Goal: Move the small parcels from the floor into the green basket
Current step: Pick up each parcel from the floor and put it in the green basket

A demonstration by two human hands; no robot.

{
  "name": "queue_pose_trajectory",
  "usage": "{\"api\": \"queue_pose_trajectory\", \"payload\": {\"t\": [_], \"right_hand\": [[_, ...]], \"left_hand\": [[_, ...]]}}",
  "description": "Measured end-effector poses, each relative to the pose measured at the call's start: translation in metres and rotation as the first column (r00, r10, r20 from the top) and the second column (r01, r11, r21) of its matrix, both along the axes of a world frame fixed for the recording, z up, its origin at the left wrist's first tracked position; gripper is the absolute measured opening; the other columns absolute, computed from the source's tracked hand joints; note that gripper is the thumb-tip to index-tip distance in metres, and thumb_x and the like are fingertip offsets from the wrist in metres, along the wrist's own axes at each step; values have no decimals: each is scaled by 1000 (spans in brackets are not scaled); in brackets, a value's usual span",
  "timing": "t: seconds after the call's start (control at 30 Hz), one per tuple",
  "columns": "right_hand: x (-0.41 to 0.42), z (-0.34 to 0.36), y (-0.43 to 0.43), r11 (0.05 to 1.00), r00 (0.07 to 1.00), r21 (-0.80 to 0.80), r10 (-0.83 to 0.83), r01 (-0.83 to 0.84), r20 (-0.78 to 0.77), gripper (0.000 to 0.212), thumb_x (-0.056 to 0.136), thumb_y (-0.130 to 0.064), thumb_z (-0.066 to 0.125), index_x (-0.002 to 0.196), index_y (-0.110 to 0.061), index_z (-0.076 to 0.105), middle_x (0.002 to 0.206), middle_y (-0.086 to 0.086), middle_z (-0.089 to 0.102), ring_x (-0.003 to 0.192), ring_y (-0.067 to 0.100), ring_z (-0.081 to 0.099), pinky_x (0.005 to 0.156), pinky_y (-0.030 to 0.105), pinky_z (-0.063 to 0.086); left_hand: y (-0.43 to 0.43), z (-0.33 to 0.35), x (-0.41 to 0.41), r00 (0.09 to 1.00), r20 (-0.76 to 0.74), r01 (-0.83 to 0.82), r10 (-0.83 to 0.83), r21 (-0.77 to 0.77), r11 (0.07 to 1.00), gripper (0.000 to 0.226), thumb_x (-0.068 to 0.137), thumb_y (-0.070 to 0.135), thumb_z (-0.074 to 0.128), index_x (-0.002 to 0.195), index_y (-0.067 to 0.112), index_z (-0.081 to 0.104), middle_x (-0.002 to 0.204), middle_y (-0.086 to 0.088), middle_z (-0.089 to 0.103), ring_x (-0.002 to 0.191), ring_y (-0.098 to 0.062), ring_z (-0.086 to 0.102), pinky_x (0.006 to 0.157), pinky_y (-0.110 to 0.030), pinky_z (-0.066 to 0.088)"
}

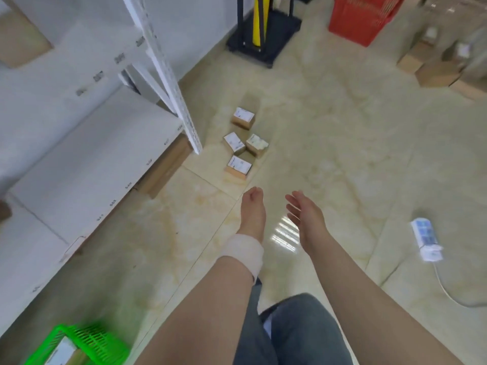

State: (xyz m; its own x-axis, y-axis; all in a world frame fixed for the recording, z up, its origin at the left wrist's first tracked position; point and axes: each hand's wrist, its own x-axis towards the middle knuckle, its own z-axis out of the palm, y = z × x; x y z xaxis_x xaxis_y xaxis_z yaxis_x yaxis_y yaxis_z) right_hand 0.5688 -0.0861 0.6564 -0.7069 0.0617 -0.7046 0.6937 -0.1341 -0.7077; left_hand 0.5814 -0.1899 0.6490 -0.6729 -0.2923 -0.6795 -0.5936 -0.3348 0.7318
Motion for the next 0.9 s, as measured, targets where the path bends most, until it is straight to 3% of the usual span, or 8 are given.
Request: {"api": "queue_pose_trajectory", "payload": {"t": [0.2,0.47,0.7,0.83,0.9], "right_hand": [[-132,4,61,1000,1000,24,-10,9,19,31,96,-30,45,121,-14,52,126,5,60,120,23,54,98,31,42],[-315,-19,110,983,984,53,173,-175,27,39,97,-31,42,128,-10,50,130,7,58,116,23,53,97,31,40],[-445,-41,49,904,902,67,411,-422,133,40,98,-28,40,129,-6,51,137,11,55,131,31,45,106,35,38],[-505,-75,13,860,860,97,482,-501,168,30,98,-33,39,115,-13,55,131,9,58,125,28,51,104,34,40],[-529,-95,2,835,834,113,509,-538,213,36,98,-34,38,121,-12,54,131,8,58,121,24,54,104,33,40]], "left_hand": [[59,-3,-145,997,32,64,-63,-5,998,45,93,33,37,129,8,44,134,-12,49,128,-27,44,111,-40,32],[103,-31,-305,988,95,-126,125,-2,992,49,93,37,40,138,18,39,141,-2,46,129,-20,43,114,-39,30],[65,-57,-396,914,160,-374,372,-14,927,44,93,32,41,135,18,42,136,-4,49,125,-22,46,111,-38,32],[29,-100,-444,859,229,-470,458,1,882,45,93,32,42,136,18,42,140,-5,48,127,-23,45,110,-36,32],[12,-123,-464,826,275,-513,493,0,859,44,94,31,43,136,17,43,140,-6,48,128,-24,45,111,-38,32]]}}
